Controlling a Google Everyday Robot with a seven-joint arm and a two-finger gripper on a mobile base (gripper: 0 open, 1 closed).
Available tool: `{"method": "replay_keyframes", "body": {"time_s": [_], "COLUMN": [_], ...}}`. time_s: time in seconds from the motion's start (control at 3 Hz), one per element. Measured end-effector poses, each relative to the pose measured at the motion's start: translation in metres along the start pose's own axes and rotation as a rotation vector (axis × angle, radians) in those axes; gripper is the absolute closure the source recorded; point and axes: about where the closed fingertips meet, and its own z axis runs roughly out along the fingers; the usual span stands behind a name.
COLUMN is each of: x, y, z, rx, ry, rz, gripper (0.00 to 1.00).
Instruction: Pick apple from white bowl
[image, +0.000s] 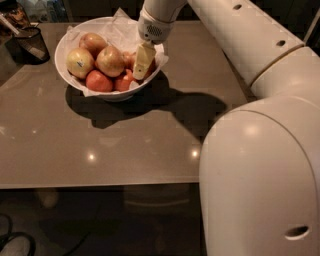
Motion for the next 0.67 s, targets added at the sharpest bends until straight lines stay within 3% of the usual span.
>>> {"method": "replay_keyframes", "body": {"time_s": [0.33,0.67], "x": [0.0014,0.0026], "y": [0.0002,0.0007], "z": [0.0053,0.0099], "rx": [-0.01,-0.013], "ry": [0.003,0.005], "rz": [0.001,-0.008], "gripper": [0.27,0.44]}}
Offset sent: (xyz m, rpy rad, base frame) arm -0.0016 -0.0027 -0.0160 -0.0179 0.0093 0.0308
